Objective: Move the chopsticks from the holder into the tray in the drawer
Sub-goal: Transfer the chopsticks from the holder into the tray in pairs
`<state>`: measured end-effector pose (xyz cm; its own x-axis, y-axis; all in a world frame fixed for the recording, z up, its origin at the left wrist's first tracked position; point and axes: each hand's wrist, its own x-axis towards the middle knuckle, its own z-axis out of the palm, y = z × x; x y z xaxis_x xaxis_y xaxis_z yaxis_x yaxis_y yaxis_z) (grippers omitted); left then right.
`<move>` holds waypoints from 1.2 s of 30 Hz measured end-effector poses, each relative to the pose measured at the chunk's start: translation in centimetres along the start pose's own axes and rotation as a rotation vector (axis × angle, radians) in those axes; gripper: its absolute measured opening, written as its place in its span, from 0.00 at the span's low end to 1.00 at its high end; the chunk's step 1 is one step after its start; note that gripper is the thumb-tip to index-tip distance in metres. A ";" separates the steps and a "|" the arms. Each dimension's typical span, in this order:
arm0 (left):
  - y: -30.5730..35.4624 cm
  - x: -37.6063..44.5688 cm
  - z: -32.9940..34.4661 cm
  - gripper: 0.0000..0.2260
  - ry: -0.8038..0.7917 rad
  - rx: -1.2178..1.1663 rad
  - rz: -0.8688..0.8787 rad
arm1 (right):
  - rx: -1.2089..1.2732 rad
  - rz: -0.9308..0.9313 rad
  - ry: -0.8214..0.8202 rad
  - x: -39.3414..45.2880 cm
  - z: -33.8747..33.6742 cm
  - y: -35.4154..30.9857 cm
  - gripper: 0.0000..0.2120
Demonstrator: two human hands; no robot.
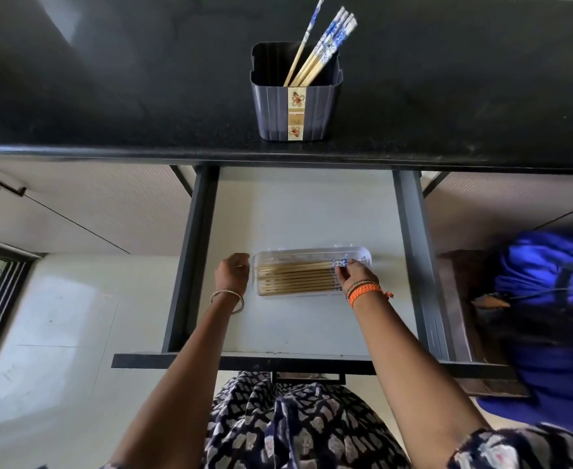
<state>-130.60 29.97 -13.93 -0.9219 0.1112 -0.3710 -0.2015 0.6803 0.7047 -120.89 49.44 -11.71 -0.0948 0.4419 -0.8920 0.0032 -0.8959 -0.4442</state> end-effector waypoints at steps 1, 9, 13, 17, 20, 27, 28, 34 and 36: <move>-0.1 0.0 0.1 0.10 -0.002 0.007 -0.001 | 0.001 0.002 0.003 -0.2 0.1 0.0 0.20; -0.6 0.2 0.4 0.11 0.004 0.005 -0.014 | -0.290 -0.082 -0.017 0.8 0.7 0.0 0.09; 1.5 -0.2 -0.2 0.15 0.068 -0.061 0.091 | -0.369 -0.073 -0.084 -0.3 1.0 -0.6 0.11; 7.1 0.0 -1.7 0.16 0.221 -0.208 0.301 | -0.082 0.008 -0.338 -4.4 3.8 -3.7 0.11; 13.3 1.3 -3.5 0.14 0.234 -0.288 0.458 | -0.031 -0.166 -0.589 -9.7 8.4 -8.1 0.11; 24.3 5.3 -7.7 0.13 0.335 -0.046 0.838 | -0.446 -1.126 -0.332 -14.2 18.6 -18.1 0.10; 24.6 6.0 -7.9 0.13 0.323 0.021 0.860 | -0.498 -1.124 -0.294 -13.5 19.8 -19.0 0.12; 23.4 9.0 -7.7 0.13 0.210 0.357 0.856 | -0.714 -0.954 -0.296 -9.8 24.4 -21.2 0.08; 23.3 9.2 -7.7 0.13 0.219 0.332 0.862 | -0.685 -0.964 -0.332 -9.5 25.2 -21.6 0.08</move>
<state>-146.32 41.26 3.70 -0.7579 0.5554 0.3421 0.6503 0.6023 0.4629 -145.15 63.51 8.44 -0.5961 0.7879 -0.1547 0.3047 0.0437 -0.9515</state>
